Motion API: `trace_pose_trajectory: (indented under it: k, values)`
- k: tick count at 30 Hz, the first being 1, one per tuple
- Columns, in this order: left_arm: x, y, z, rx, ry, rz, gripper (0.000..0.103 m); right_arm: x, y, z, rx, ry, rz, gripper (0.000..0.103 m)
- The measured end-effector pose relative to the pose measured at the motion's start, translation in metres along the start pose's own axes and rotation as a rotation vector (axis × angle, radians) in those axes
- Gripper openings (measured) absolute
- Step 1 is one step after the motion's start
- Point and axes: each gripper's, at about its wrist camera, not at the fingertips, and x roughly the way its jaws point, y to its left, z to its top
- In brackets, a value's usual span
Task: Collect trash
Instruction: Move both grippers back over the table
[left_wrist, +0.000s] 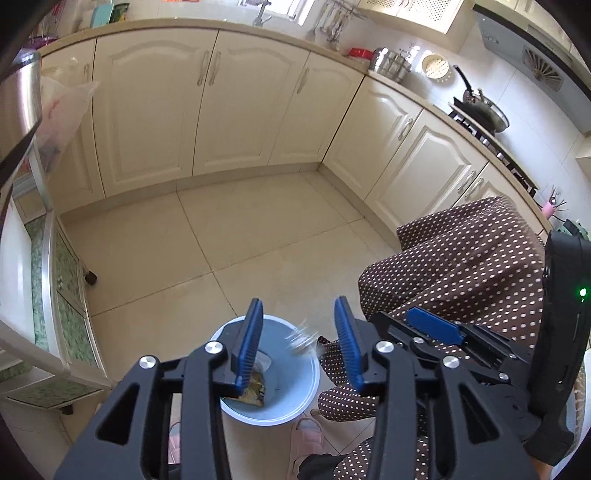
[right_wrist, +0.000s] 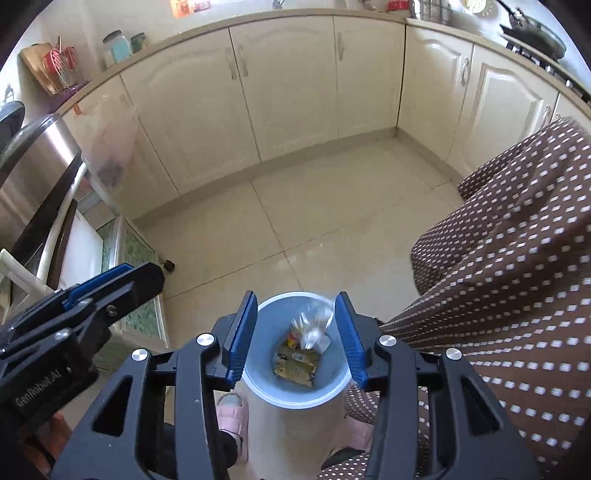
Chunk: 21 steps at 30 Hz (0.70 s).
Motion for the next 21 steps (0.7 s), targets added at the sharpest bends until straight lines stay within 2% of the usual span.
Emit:
trace_pose_trajectory:
  k: [4,9,15,21]
  values:
    - [-0.025,-0.021,0.003,0.034,-0.031,-0.036,0.040,-0.040,-0.008,-0.002,0.005,-0.070,-0.048,0.044]
    - [-0.060,-0.068,0.002,0.110,-0.074,-0.113,0.044,-0.114,-0.030,-0.011,0.033,-0.190,-0.150,0.049]
    - [-0.089,-0.154,-0.012,0.261,-0.090,-0.235,0.050,-0.206,-0.085,-0.043,0.121,-0.322,-0.290,0.054]
    - [-0.090,-0.241,-0.037,0.409,-0.046,-0.349,0.054,-0.256,-0.140,-0.079,0.215,-0.368,-0.406,0.057]
